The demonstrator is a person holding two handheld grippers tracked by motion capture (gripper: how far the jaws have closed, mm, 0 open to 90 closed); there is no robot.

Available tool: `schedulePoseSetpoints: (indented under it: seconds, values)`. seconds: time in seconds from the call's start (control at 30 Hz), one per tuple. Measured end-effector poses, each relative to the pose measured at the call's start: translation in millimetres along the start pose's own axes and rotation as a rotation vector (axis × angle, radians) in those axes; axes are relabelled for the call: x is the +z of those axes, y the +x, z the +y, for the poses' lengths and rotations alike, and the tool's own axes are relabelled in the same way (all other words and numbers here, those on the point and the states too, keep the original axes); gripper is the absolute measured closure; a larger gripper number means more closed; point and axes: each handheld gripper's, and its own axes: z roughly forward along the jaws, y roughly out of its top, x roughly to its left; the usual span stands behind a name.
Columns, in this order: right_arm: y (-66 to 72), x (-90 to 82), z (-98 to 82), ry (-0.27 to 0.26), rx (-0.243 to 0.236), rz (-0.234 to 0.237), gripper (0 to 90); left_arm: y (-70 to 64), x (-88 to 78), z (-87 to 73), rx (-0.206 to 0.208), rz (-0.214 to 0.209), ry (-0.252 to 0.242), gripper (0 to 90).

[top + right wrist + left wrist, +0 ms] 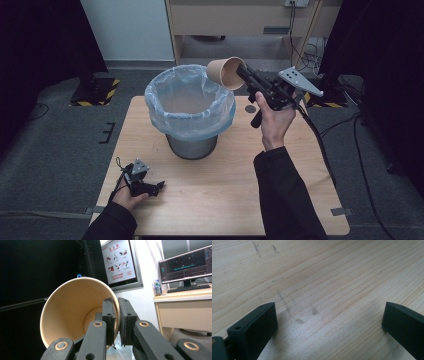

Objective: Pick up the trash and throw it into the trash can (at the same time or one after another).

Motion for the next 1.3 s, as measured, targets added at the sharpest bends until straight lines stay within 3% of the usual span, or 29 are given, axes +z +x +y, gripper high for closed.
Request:
schedulePoseSetpoints:
  seconds: [0.57, 1.1, 1.17, 1.23, 1.3]
  values:
    - [2.9, 41.5, -23.6, 0.057, -0.001, -0.019, 84.7, 0.1, 0.1, 0.1, 0.001, -0.002, 0.0, 0.0]
    - [3.9, 71.7, -59.5, 0.176, -0.025, -0.051, 83.9, 0.1, 0.1, 0.1, 0.002, -0.002, 0.0, 0.0]
    - [2.9, 75.1, -62.3, 0.181, -0.024, -0.044, 77.9, 0.1, 0.1, 0.1, 0.002, -0.002, 0.0, 0.0]
    - [1.1, 78.8, -65.0, 0.195, -0.036, -0.036, 66.4, 0.1, 0.1, 0.1, 0.002, -0.002, 0.0, 0.0]
    - [-0.1, 78.8, -65.1, 0.201, -0.047, -0.036, 64.7, 0.1, 0.1, 0.1, 0.001, -0.002, 0.0, 0.0]
